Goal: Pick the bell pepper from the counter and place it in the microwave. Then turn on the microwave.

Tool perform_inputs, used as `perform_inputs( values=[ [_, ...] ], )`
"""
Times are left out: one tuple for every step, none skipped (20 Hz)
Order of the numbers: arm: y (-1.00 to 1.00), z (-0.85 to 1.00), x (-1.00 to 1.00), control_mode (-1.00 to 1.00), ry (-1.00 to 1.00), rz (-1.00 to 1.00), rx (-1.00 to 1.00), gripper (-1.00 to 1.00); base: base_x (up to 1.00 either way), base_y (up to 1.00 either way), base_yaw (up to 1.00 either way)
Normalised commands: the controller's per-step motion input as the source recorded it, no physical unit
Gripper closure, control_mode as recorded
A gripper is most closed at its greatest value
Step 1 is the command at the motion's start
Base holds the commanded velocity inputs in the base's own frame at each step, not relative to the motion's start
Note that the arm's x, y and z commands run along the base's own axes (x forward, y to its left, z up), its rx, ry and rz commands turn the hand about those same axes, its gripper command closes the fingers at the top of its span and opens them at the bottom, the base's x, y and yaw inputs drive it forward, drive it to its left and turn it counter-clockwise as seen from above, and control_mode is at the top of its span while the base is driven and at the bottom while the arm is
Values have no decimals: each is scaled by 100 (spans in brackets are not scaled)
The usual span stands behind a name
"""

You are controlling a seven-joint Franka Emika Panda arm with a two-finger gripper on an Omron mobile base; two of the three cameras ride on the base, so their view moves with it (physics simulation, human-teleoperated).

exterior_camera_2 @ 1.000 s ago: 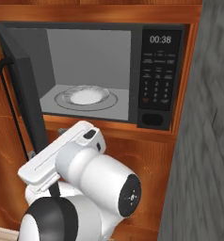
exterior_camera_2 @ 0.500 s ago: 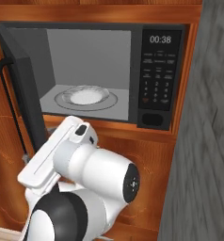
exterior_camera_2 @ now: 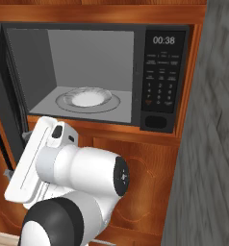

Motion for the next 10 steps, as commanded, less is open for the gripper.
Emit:
perform_inputs(
  values=[
    [33, 0, -30, -100, -18, 16, -9, -100, 0, 0, 0],
    [32, 0, -26, -100, -19, 15, -8, -100, 0, 0, 0],
    [33, 0, -24, -100, -19, 14, -8, -100, 0, 0, 0],
    [31, 0, -24, -100, -18, 14, -8, -100, 0, 0, 0],
    [31, 0, -24, -100, -18, 13, -8, -100, 0, 0, 0],
    [30, 0, -20, -100, -18, 12, -7, -100, 0, 0, 0],
    [30, 0, -19, -100, -17, 11, -7, -100, 0, 0, 0],
    [31, 0, -17, -100, -17, 10, -6, -100, 0, 0, 0],
    [31, 0, -16, -100, -16, 10, -6, -100, 0, 0, 0],
    [31, 0, -16, -100, -16, 9, -6, -100, 0, 0, 0]
  ],
)
